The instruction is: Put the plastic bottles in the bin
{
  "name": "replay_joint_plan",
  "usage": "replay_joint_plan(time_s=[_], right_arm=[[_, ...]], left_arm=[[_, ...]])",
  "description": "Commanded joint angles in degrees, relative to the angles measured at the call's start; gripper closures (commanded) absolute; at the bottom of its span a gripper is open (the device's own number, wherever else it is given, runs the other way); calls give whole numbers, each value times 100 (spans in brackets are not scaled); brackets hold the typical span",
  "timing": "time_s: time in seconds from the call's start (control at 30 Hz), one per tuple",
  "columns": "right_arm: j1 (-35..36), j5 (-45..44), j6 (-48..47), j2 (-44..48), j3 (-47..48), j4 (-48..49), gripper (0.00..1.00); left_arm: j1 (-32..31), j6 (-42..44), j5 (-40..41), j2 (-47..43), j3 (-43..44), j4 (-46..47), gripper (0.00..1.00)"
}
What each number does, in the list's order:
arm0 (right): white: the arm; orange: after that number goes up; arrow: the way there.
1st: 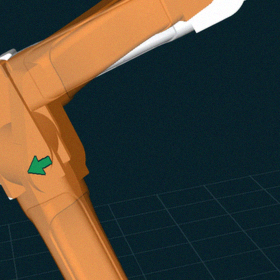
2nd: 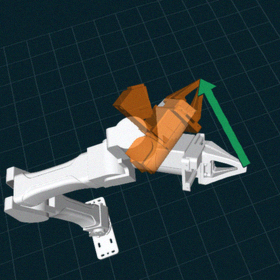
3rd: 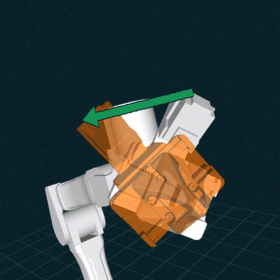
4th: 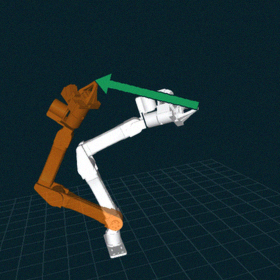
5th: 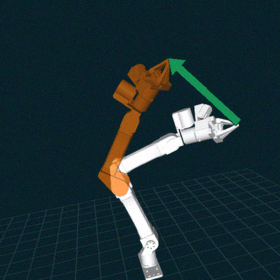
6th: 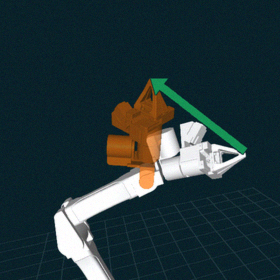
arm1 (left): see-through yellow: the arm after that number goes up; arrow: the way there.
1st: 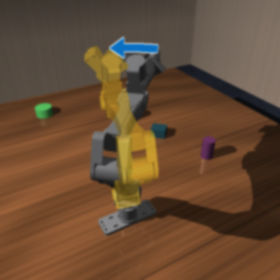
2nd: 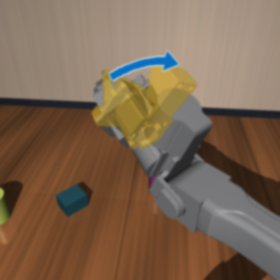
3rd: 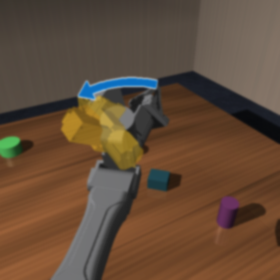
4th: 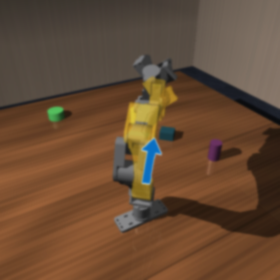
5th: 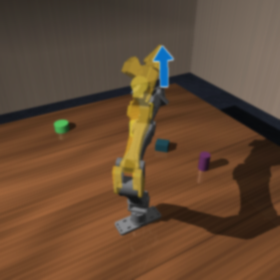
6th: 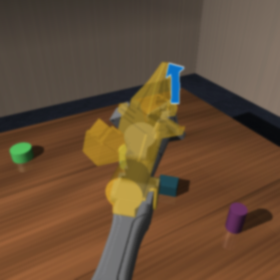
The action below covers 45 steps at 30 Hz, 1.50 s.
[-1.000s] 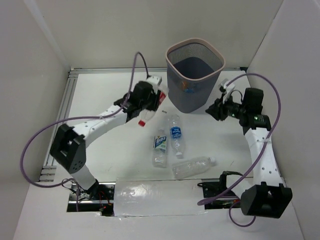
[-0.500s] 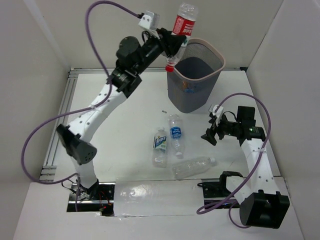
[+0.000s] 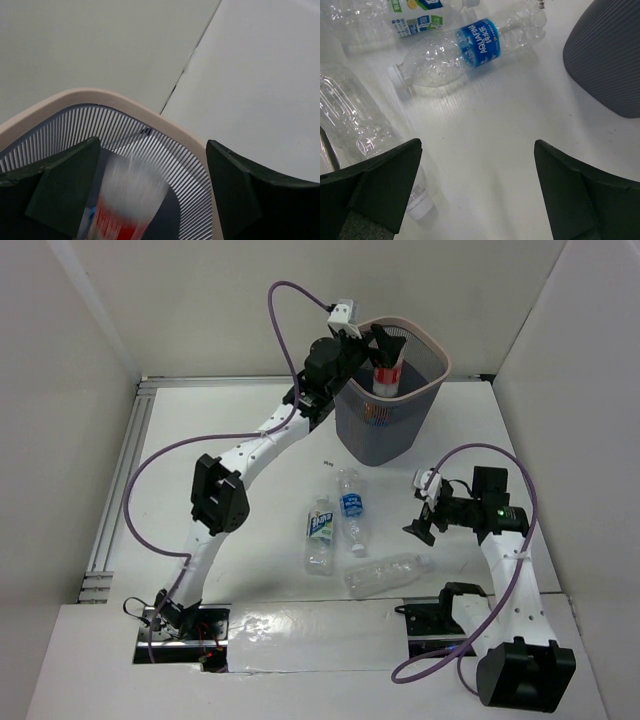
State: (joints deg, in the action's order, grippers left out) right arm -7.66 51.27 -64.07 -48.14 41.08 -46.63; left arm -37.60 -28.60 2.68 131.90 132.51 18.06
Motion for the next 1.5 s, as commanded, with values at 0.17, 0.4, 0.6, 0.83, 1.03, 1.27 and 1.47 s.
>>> replay_joint_plan(time_s=[0.17,0.4,0.6,0.83,1.03,1.27,1.47], right_arm=[[-34,375,-1944,-203,-65,-837,0],[97,121,-5542,-1107,-197,-2331,0],[877,-187,-6538,-1532,-144,-2869,0],[2391,-371,-5619,-1584,-441,-2405,4],[3393,-1188,-3193,-1339,-1101,-103,15],[3947,-1830,-1864,-1261,-1339,1025,39],[3808,-1349,-1767,-549,-638,112,61]], left_arm=[[-36,204,-363,-1015,99,348,0],[-36,961,-585,-3369,-2361,-961,0],[-220,814,178,-6208,-6622,-1805,0],[-607,-364,804,-8240,-9092,-2526,0],[-958,-769,1296,-8418,-9577,-2720,0],[-1222,-831,1411,-8005,-9647,-2414,0],[-1275,-709,1358,-7661,-9700,-2149,0]])
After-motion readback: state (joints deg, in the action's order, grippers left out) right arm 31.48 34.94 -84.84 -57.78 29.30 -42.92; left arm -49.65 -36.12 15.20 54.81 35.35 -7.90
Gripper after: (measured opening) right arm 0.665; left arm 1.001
